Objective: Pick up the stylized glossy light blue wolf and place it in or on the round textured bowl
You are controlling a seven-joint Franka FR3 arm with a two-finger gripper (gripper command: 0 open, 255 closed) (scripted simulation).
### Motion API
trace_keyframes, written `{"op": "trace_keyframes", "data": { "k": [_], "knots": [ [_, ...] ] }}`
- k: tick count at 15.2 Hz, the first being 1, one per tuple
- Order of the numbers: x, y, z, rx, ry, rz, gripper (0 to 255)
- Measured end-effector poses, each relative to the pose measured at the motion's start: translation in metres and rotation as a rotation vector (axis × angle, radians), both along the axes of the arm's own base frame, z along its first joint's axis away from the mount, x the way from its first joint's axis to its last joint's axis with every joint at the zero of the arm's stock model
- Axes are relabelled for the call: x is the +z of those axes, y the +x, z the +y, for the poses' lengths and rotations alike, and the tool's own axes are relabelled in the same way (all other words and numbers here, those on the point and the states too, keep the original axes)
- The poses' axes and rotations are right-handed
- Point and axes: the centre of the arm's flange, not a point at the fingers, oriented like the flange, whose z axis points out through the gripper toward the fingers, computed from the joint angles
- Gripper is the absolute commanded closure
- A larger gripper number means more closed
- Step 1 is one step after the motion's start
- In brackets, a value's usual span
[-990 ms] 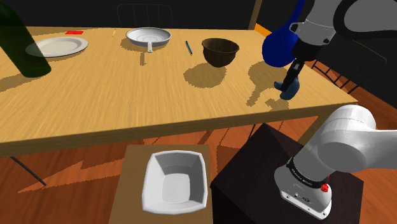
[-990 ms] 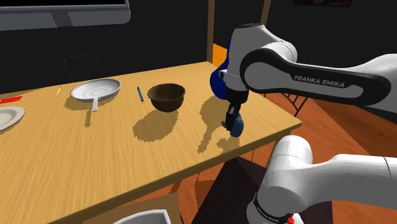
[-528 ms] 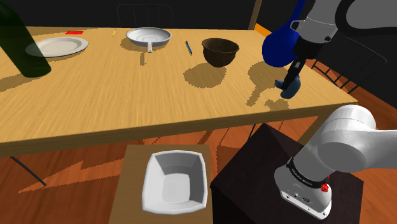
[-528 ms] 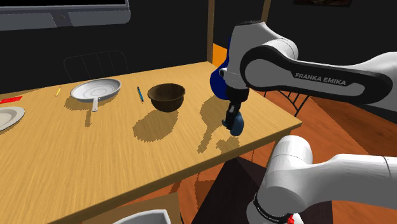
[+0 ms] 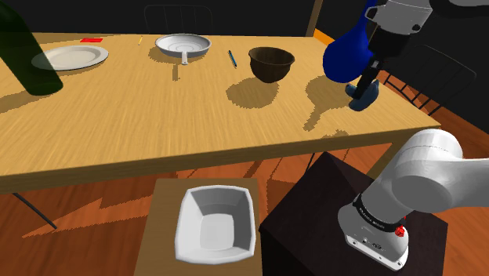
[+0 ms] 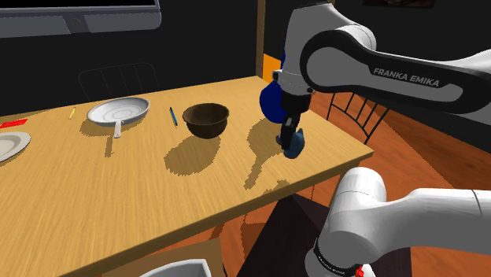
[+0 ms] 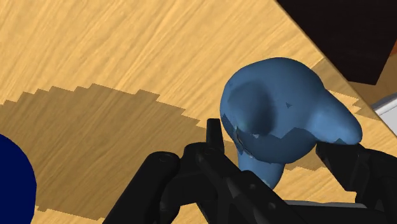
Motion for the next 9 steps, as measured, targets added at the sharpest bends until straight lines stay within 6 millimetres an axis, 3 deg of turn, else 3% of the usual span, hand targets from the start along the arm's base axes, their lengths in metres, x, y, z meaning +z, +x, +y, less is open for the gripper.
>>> {"op": "trace_keyframes", "data": {
  "k": [9],
  "knots": [
    [0.047, 0.001, -0.001, 0.0, 0.0, 0.0, 255]
  ]
}}
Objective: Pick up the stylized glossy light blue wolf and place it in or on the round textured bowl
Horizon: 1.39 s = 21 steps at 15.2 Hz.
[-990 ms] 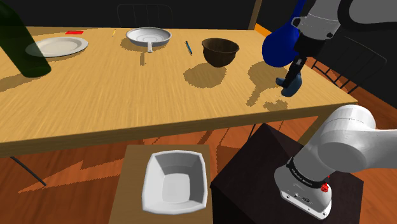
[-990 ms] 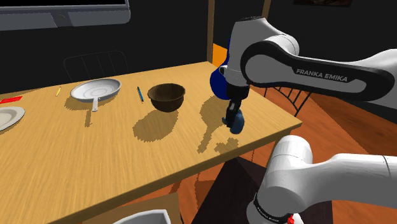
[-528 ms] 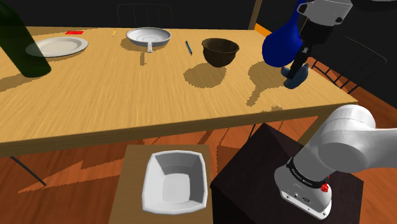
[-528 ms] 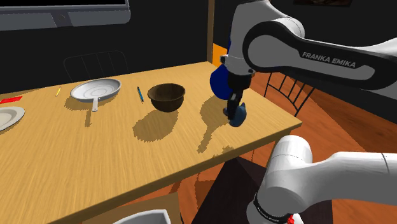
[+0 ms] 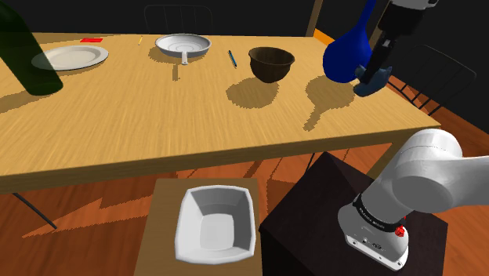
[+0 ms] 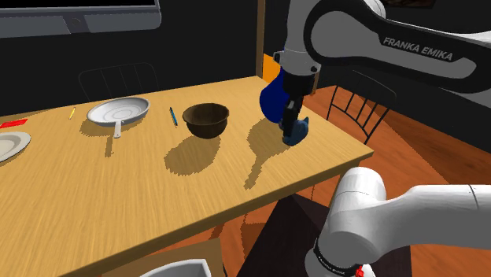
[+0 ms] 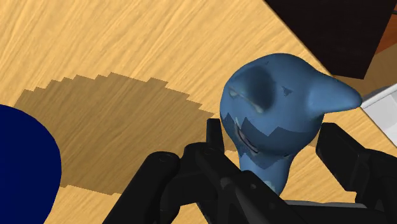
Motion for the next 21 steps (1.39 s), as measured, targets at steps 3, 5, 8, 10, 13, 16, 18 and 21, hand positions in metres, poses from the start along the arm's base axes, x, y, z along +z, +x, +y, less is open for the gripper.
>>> {"op": "trace_keyframes", "data": {
  "k": [3, 5, 8, 10, 13, 16, 18, 21],
  "knots": [
    [0.017, -0.001, 0.0, 0.0, 0.0, 0.0, 255],
    [0.027, -0.001, 0.0, 0.0, 0.0, 0.0, 255],
    [0.043, -0.001, 0.0, 0.0, 0.0, 0.0, 255],
    [0.053, -0.001, -0.001, 0.0, 0.0, 0.0, 255],
    [0.068, 0.0, -0.001, 0.0, 0.0, 0.0, 255],
    [0.076, 0.015, 0.0, 0.0, 0.0, 0.0, 255],
    [0.078, 0.038, -0.002, 0.0, 0.0, 0.0, 255],
    [0.078, 0.074, -0.005, 0.0, 0.0, 0.001, 255]
  ]
}}
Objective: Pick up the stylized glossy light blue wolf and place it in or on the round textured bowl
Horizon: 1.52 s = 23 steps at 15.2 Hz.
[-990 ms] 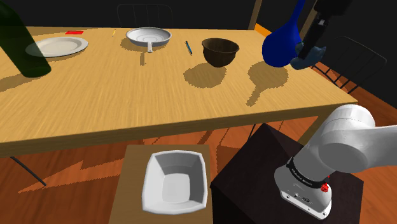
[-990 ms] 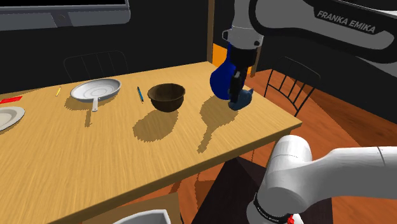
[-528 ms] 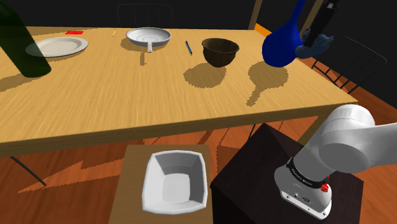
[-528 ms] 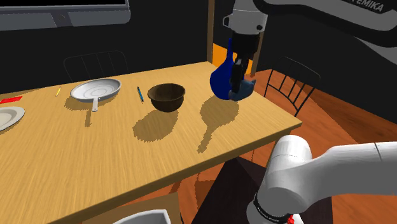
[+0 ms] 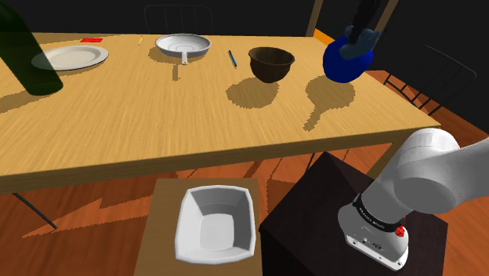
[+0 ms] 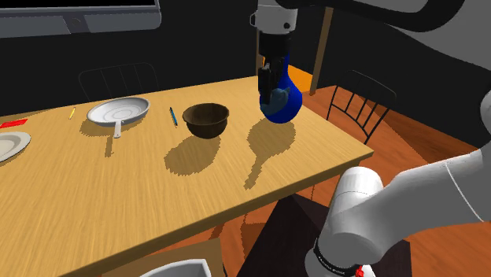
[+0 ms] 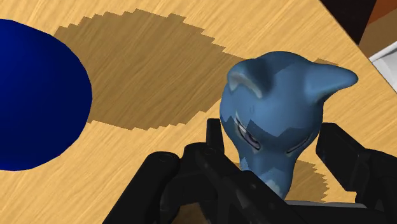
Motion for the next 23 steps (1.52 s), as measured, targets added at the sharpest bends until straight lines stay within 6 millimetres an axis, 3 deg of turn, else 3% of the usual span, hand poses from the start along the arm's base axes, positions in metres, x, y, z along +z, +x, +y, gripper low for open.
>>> {"op": "trace_keyframes", "data": {
  "k": [18, 23],
  "knots": [
    [0.011, 0.242, -0.004, -0.001, 0.0, 0.0, 255],
    [-0.013, 0.258, -0.008, 0.0, 0.0, 0.0, 255]
  ]
}}
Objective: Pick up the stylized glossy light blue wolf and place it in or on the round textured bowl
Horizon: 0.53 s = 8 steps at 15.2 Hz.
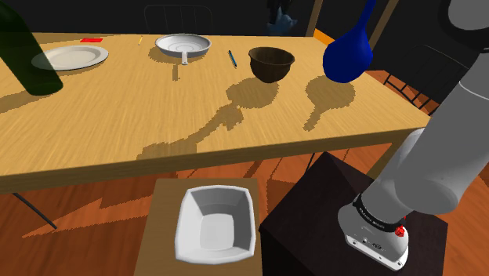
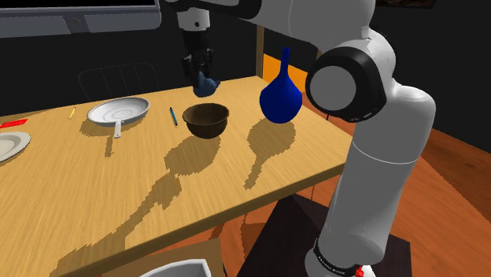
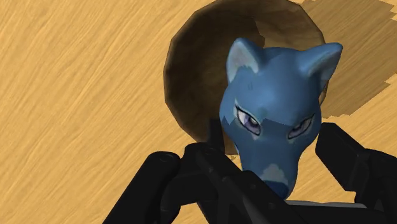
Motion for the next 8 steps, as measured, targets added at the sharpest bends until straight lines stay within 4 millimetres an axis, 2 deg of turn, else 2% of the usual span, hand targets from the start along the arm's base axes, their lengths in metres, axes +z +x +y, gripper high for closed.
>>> {"op": "trace_keyframes", "data": {
  "k": [8],
  "knots": [
    [-0.042, 0.001, 0.0, 0.0, 0.0, 0.0, 255]
  ]
}}
